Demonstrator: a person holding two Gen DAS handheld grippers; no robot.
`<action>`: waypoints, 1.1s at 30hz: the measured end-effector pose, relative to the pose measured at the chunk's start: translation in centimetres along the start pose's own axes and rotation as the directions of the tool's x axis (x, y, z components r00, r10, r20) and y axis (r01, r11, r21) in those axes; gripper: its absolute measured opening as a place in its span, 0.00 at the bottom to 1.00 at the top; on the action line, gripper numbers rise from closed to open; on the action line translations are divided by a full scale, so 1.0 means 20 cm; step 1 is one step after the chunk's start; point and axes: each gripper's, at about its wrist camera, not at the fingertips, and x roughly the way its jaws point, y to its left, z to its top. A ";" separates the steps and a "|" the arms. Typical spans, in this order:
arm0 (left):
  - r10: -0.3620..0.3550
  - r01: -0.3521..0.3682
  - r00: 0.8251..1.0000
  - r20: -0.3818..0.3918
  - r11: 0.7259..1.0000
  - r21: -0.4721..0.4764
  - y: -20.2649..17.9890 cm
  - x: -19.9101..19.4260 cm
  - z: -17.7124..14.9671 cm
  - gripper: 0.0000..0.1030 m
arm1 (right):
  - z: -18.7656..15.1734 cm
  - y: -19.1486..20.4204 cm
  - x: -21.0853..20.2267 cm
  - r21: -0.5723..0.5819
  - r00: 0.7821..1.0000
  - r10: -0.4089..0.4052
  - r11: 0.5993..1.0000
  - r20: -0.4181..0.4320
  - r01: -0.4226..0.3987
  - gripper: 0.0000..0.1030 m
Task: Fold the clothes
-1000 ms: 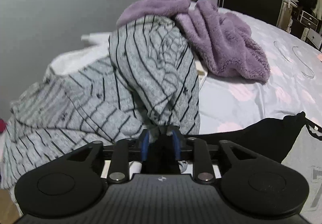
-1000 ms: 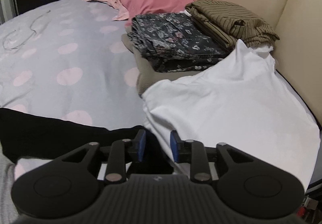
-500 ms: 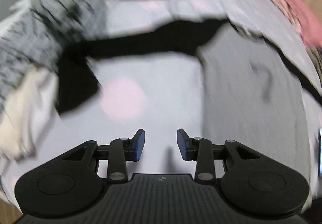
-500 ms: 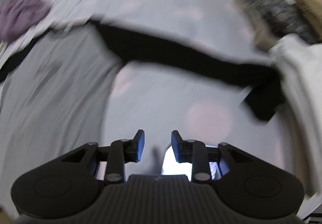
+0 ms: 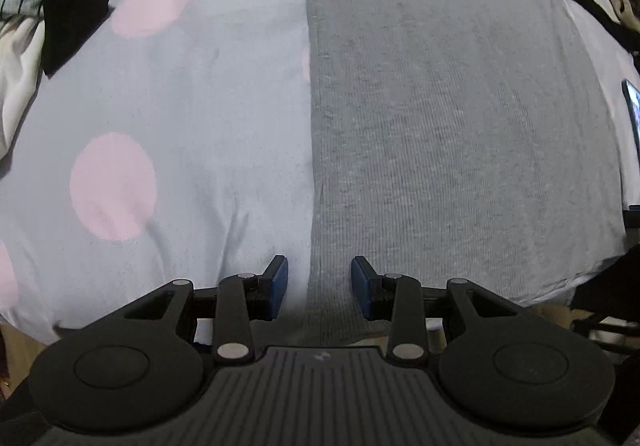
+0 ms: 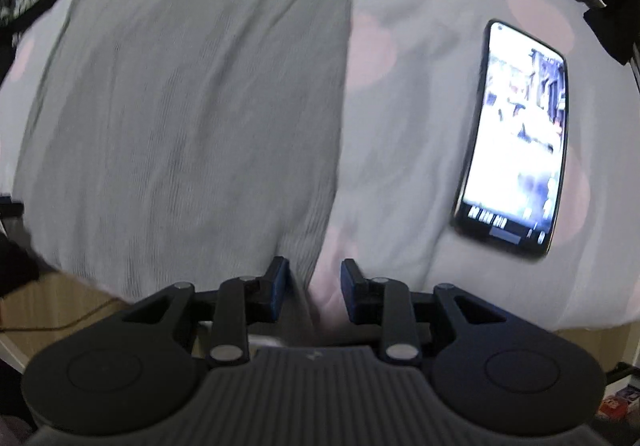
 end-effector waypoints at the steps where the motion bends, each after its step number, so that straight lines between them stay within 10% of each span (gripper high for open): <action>1: -0.005 0.005 1.000 0.003 1.000 0.009 -0.01 -0.01 0.00 0.04 | -0.02 0.03 -0.01 -0.018 1.000 -0.007 1.000 0.012 0.008 0.09; 21: 0.094 -0.096 0.995 0.032 0.993 0.061 -0.03 -0.15 0.03 0.14 | -0.13 0.09 -0.10 -0.079 0.996 -0.091 0.993 0.015 0.092 0.12; 33: 0.085 -0.111 0.976 0.203 0.987 0.118 -0.10 -0.34 0.42 0.26 | 0.36 -0.43 -0.37 0.197 0.941 -0.249 0.959 0.230 0.206 0.18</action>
